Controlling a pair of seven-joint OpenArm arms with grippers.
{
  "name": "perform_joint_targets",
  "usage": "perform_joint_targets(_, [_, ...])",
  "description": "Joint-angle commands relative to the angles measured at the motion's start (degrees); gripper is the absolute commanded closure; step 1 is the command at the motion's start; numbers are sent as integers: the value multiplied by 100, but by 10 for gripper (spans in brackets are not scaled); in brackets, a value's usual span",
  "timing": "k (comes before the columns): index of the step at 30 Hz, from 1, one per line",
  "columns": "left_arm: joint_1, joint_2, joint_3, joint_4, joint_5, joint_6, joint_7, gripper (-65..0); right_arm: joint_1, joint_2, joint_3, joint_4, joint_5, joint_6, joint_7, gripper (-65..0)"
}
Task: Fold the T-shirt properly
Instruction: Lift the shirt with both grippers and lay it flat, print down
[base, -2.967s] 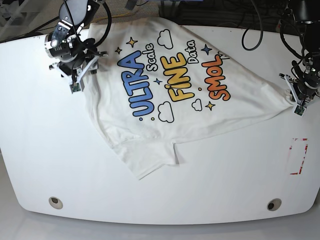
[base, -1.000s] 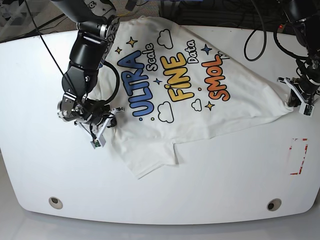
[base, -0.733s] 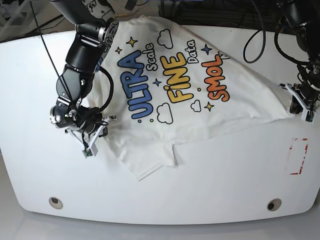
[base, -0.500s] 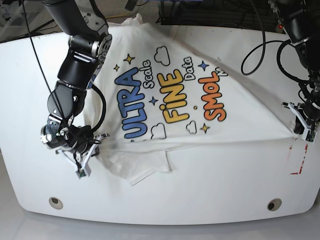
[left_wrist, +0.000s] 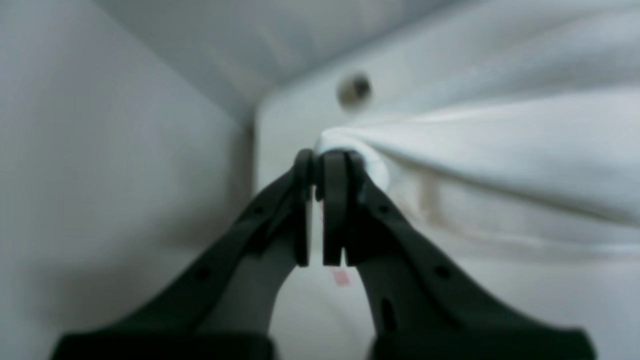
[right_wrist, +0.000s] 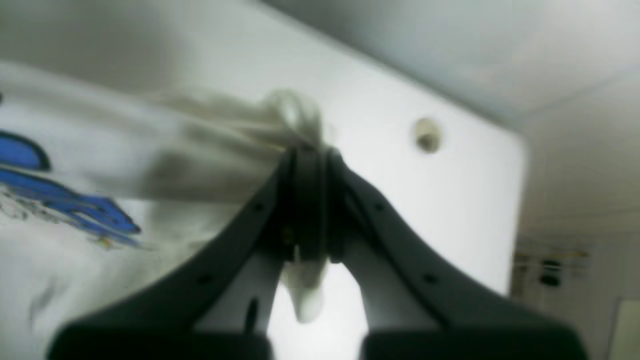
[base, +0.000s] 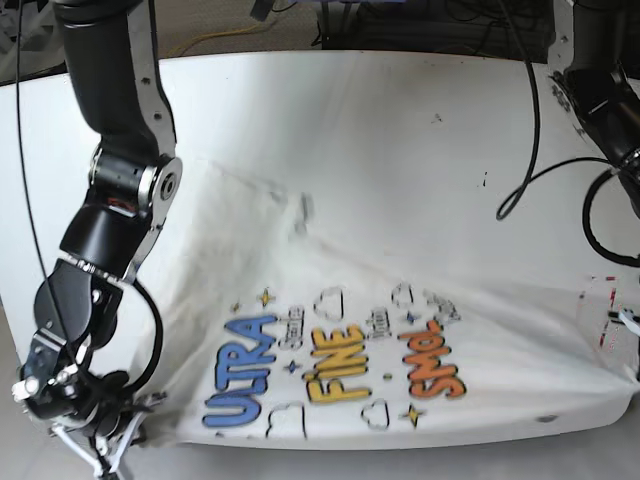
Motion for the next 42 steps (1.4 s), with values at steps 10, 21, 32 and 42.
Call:
perform_joint_targets(10, [-1470,-496,540,101,77,125,-74,0,1774,231,-527,390,5,-10,-503,0])
perform_joint_targets(21, [-583,-496,469,207,59,98,-74,0,-151,222,-492,2201,5,-10,-846,0])
perform_joint_targets(32, [2116,-259,82,1314,33,90,-74,0,-3386,-323,26,3696,5,-10,-864,0])
perform_joint_targets(42, [4059,304,-647,1481,41,-126,-100,0,-5162,-903,730,3722,5,-10,-855,0])
